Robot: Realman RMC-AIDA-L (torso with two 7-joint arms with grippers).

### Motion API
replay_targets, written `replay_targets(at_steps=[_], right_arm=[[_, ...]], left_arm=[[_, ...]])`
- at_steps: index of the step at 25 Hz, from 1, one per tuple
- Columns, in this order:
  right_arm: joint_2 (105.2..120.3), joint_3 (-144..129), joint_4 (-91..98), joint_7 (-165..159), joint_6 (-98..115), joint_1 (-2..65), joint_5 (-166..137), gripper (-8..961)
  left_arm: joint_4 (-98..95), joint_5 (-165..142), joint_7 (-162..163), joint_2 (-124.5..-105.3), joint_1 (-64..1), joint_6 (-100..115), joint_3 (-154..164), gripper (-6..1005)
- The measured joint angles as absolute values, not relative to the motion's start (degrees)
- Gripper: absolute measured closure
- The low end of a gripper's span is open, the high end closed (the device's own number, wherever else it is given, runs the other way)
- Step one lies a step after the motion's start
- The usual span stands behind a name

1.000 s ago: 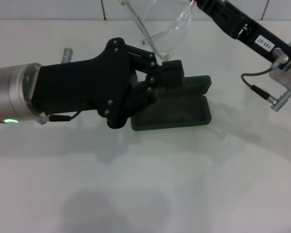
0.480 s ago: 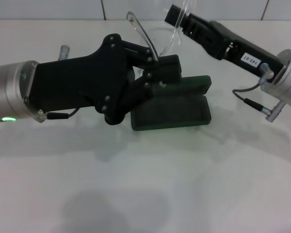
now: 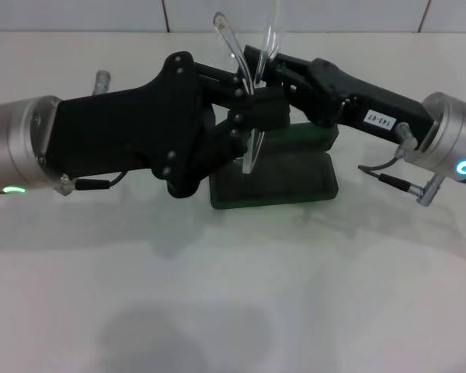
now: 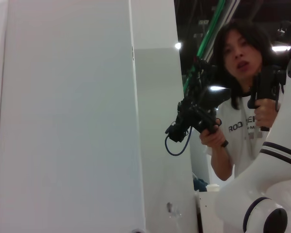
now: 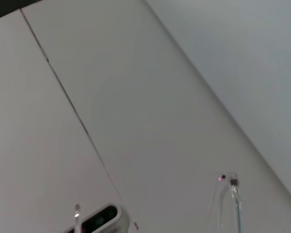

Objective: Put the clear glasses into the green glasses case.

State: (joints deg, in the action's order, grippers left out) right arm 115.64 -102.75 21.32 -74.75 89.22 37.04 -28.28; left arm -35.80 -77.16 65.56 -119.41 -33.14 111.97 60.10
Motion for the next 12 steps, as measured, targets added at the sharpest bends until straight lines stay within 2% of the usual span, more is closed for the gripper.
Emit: replay_targets(at_steps=[12], right_arm=[[115.57, -102.8, 21.8, -73.4, 91.2, 37.3, -31.9, 845]], left_arm=[[-35.3, -76.9, 65.8, -119.53, -33.1, 111.2, 60.1, 945]])
